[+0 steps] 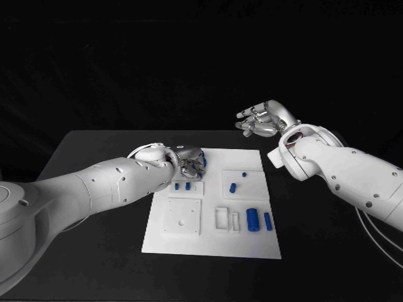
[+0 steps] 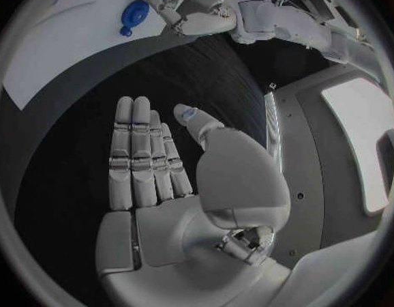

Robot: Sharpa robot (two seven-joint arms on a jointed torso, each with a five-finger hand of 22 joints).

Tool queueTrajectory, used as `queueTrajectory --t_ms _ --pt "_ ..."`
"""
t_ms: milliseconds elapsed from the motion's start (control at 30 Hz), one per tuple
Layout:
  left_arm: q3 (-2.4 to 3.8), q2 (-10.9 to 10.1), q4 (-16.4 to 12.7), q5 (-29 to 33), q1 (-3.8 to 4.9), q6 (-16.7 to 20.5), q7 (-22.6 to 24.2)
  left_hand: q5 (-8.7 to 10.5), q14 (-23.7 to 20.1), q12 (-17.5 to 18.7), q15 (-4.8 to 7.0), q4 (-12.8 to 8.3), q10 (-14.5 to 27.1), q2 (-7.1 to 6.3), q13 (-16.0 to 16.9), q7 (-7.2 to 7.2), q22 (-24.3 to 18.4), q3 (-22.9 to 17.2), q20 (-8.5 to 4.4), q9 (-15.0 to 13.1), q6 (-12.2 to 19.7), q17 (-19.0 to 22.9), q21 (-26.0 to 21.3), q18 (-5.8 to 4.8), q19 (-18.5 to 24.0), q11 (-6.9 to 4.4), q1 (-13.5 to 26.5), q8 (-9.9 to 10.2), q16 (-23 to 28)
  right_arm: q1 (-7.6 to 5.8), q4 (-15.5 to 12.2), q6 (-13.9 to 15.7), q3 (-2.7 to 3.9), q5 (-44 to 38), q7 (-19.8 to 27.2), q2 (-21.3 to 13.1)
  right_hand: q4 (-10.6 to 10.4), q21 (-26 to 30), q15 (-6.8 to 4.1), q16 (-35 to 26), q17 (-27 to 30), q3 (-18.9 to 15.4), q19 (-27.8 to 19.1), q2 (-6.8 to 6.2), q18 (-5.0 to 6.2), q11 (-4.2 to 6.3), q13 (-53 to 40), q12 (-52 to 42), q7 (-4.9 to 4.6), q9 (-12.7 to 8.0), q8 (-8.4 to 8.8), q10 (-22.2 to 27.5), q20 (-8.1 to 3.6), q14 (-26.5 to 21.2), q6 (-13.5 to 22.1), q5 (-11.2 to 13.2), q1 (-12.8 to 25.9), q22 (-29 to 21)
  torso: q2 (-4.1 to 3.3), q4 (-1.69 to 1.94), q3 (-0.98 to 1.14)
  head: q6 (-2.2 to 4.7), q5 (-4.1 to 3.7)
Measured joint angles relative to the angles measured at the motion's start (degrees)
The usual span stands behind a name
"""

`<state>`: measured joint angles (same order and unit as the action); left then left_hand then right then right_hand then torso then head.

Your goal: Assemble the parts on the task board

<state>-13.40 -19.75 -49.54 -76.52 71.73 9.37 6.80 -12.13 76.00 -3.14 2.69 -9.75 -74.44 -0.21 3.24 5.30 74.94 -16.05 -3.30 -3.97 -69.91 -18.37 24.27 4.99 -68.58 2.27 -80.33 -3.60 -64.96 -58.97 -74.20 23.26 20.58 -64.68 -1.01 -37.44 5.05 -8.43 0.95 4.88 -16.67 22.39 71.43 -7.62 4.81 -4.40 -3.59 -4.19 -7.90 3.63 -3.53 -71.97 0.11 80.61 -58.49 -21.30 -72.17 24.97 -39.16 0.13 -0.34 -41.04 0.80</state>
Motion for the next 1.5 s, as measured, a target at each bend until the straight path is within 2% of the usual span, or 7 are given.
queueTrajectory --t_ms 367,500,633,800,967,1200,1500 --pt "-0.1 -1.0 -1.1 0.7 -0.32 2.1 0.6 0.44 0.6 0.0 0.17 -0.3 -0.1 0.23 0.0 -0.02 0.0 0.1 -0.3 -0.1 0.0 0.0 0.4 0.01 0.3 -0.11 -0.7 0.0 0.7 0.0 0.0 0.1 0.0 0.2 0.1 -0.1 -0.2 -0.3 0.0 0.0 0.0 -0.2 0.0 -0.22 0.0 0.0 0.0 0.0 0.0 0.0 0.0 0.0 0.0 0.0 0.0 -0.2 0.2 -1.7 0.04 0.09 0.02 0.15 -0.04" --pt "0.2 -1.6 -2.1 1.5 -0.42 2.3 0.6 0.44 0.9 0.0 0.1 -0.3 -0.2 0.43 0.0 -0.03 0.0 0.2 -0.52 -0.1 0.0 -0.1 0.4 -0.05 0.1 -0.13 -0.5 0.0 0.7 0.0 0.0 0.1 0.0 0.2 0.1 -0.1 -0.2 -0.3 0.0 0.0 0.0 -0.2 0.0 -0.22 0.0 0.0 0.0 0.0 0.0 0.0 0.0 0.0 0.0 0.0 0.0 -0.2 0.2 -1.7 0.04 0.1 0.01 0.16 -0.04" --pt "1.27 -2.3 -3.3 2.3 -0.56 2.5 0.6 0.45 1.0 0.1 0.16 -0.4 -0.2 0.62 0.0 -0.03 0.0 0.2 -0.52 -0.1 0.0 -0.1 0.4 -0.07 0.1 -0.18 -0.3 0.0 0.7 0.0 -0.1 0.1 0.0 0.3 0.1 -0.2 -0.4 -0.7 0.0 0.0 0.0 -0.4 0.0 -0.22 0.0 0.0 0.0 0.0 0.0 0.0 0.0 0.0 0.0 0.0 0.0 -0.2 0.2 -2.3 0.04 0.12 0.0 0.23 -0.01" --pt "3.56 -3.8 -5.6 3.4 -0.51 2.6 0.6 0.66 1.0 0.1 0.16 -0.4 -0.2 0.68 0.0 -0.03 0.0 0.2 -0.52 -0.1 0.0 -0.1 0.4 -0.08 0.1 -0.19 -0.2 0.0 0.7 0.0 -0.1 0.1 0.0 0.4 0.2 -0.4 -0.4 -0.7 0.0 0.0 0.0 -0.4 0.0 -0.22 0.0 0.0 0.0 0.0 0.01 0.0 0.0 0.0 0.0 0.0 0.0 -0.5 0.2 -2.5 0.05 0.19 -0.02 0.25 0.06" --pt "4.64 -5.5 -7.5 4.2 0.08 2.6 0.5 0.66 1.2 0.0 0.35 -0.4 -0.2 0.67 0.0 -0.03 0.0 0.2 -0.72 0.0 0.0 -0.2 0.4 -0.15 -0.1 -0.2 -0.2 0.0 1.1 0.0 -0.2 0.2 0.0 0.5 0.2 -0.7 -0.4 -0.7 0.0 0.0 0.0 -0.4 0.0 -0.22 0.01 0.0 0.0 0.0 0.01 0.0 0.0 0.0 0.0 0.0 0.0 -0.5 0.2 -2.6 0.07 0.24 -0.03 0.24 0.15" --pt "5.13 -8.6 -9.8 4.9 1.2 2.1 0.5 0.67 1.2 0.0 0.35 -0.4 -0.2 0.66 0.0 -0.03 0.0 0.3 -0.72 0.0 0.0 -0.2 0.4 -0.22 -0.1 -0.21 -0.2 0.0 1.3 0.0 -0.3 0.2 0.0 0.6 0.2 -1.0 -0.4 -0.9 0.0 0.0 0.0 -0.4 0.0 -0.22 0.0 0.0 0.0 0.0 0.01 0.0 0.0 0.0 0.0 0.0 0.0 -0.7 0.2 -2.8 0.07 0.26 -0.07 0.35 0.36" --pt "5.14 -10.8 -10.3 5.6 1.37 0.3 0.4 0.88 1.2 0.0 0.35 -0.4 -0.2 0.65 0.0 -0.01 0.0 0.3 -0.71 0.0 0.0 -0.2 0.4 -0.52 -0.1 -0.22 -0.2 0.0 1.5 0.0 -0.2 0.2 0.0 0.6 0.2 -1.1 -0.4 -0.9 0.0 0.0 0.0 -0.4 0.0 -0.22 0.01 0.0 0.0 0.0 0.01 0.0 0.0 0.0 0.0 0.0 0.0 -0.7 0.2 -2.9 -0.01 0.19 -0.08 0.31 0.77"
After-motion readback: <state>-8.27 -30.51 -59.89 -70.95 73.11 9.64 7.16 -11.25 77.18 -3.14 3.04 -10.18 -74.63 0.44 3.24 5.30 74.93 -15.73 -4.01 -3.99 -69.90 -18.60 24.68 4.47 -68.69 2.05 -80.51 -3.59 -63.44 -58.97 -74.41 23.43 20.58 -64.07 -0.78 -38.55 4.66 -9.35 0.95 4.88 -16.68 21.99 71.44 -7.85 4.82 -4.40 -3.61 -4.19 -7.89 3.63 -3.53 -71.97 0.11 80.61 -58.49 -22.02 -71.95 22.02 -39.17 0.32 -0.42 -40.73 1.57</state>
